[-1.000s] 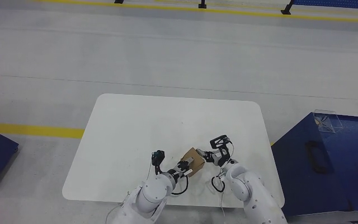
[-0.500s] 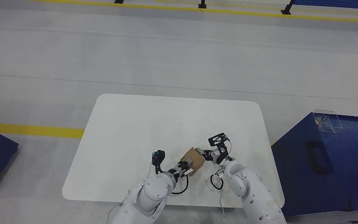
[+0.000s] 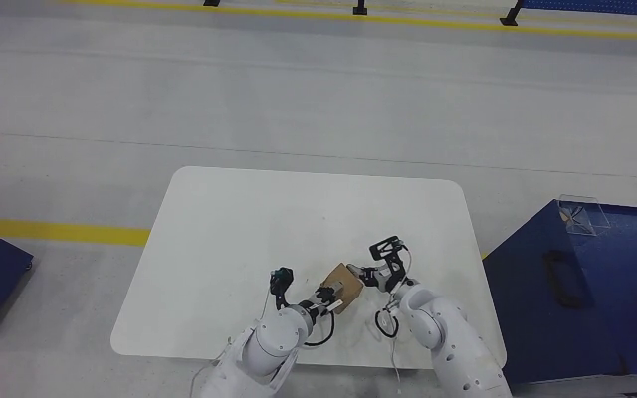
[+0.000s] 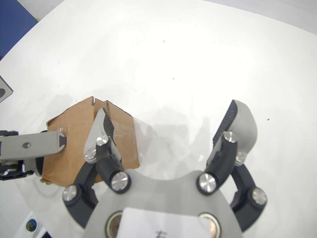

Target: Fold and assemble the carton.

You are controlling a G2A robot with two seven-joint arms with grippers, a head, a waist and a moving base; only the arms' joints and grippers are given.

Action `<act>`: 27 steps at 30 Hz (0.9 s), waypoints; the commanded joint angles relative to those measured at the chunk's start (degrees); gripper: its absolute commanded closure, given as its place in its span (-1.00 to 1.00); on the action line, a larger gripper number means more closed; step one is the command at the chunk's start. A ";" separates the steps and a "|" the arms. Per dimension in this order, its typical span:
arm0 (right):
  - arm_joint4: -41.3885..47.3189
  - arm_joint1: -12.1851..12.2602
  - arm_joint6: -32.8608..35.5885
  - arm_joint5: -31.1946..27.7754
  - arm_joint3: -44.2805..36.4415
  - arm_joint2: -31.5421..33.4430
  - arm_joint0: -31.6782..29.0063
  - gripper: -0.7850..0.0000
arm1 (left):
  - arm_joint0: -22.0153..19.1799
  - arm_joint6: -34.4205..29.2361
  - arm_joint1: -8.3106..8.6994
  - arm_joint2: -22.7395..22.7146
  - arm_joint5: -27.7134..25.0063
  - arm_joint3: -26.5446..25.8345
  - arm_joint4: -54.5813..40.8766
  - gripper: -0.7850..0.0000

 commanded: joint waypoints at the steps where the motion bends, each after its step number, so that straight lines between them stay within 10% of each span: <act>1: 0.12 -0.01 0.12 0.08 0.22 -0.10 0.17 -1.00 | -0.25 -0.01 -0.05 0.19 0.11 0.36 -0.02 0.07; 27: 5.70 1.18 3.08 -8.18 1.92 2.73 0.64 -1.00 | -0.67 1.48 -0.28 0.65 0.94 0.90 0.00 0.06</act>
